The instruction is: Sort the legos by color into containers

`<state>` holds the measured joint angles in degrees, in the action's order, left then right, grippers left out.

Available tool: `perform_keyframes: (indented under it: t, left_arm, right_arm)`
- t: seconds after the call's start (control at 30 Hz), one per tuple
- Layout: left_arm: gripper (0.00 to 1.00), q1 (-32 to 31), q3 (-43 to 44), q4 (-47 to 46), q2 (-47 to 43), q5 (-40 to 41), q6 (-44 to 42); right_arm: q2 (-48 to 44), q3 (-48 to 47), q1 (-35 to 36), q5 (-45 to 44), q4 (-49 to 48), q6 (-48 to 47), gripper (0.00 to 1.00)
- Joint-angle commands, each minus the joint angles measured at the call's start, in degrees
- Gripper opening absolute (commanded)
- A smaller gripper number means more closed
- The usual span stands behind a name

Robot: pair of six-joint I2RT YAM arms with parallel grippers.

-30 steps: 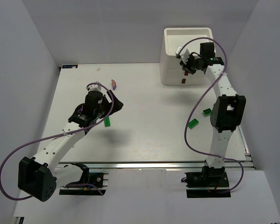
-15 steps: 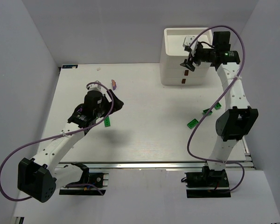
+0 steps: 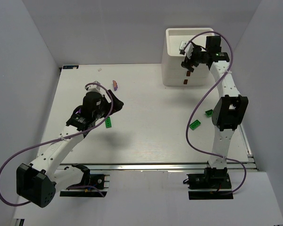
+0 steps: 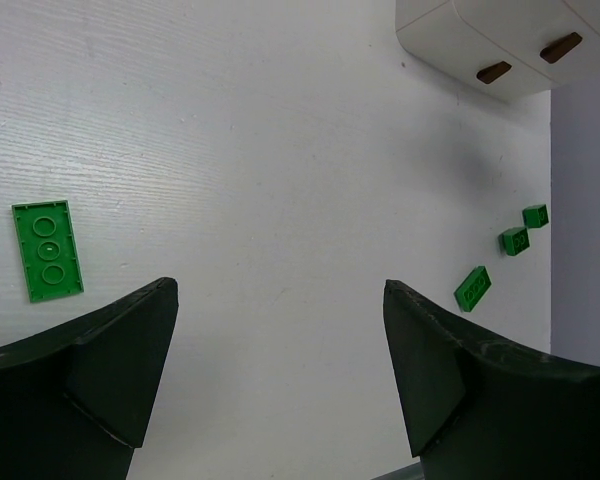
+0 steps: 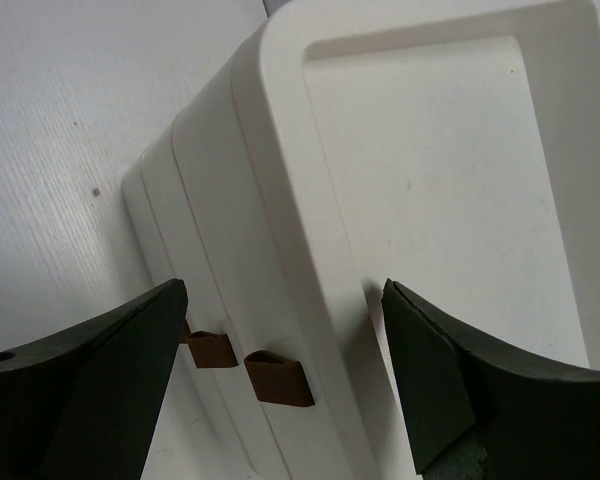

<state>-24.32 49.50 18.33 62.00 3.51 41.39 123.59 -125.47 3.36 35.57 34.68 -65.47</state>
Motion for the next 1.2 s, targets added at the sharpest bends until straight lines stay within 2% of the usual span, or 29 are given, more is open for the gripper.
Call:
perform_keyframes:
  t: [0.0, 0.13, 0.23, 0.27, 0.33, 0.37, 0.47, 0.57, 0.87, 1.17]
  left_arm:
    - [0.93, 0.3, 1.1, 1.4, -1.8, 1.0, -0.3]
    - [0.93, 0.3, 1.0, 1.3, -1.7, 1.1, -0.1]
    - [0.93, 0.3, 1.5, 1.6, -1.5, 1.1, -0.2]
    - [0.93, 0.3, 1.5, 1.8, -1.5, 1.3, -0.3]
    - [0.93, 0.3, 1.7, 2.1, -1.6, 1.6, -0.3]
    - [0.94, 0.3, 1.7, 2.3, -2.0, 1.8, -0.3]
    - [0.94, 0.3, 1.6, 2.8, -2.5, 2.1, -0.4]
    - [0.94, 0.3, 1.1, 2.9, -2.8, 2.3, -0.4]
    - [0.94, 0.3, 1.2, 2.6, -2.7, 2.0, -0.8]
    - [0.94, 0.3, 0.4, 2.0, -2.8, 1.2, -0.5]
  right_arm:
    - [-1.4, -0.5, -0.1, -0.9, -2.6, -1.2, 0.84]
    - [-2.0, 2.1, -0.2, -0.4, -2.0, -3.1, 0.81]
    - [-1.5, 1.7, -0.4, 1.0, 2.8, -6.9, 0.71]
    - [-1.6, 1.8, -0.4, 1.3, 3.9, -8.0, 0.62]
    - [-1.6, 2.1, -0.4, 1.5, 7.8, -11.4, 0.53]
    - [-1.7, 2.1, -0.4, 1.5, 8.9, -12.3, 0.41]
    - [-2.2, 2.2, -0.5, 1.9, 13.4, -15.6, 0.22]
    - [-3.4, 2.9, -1.1, 2.5, 16.4, -17.7, 0.14]
    - [-6.7, 3.0, -2.6, 5.0, 20.2, -19.4, 0.1]
    - [-8.5, 2.2, -5.5, 9.8, 32.0, -33.1, 0.09]
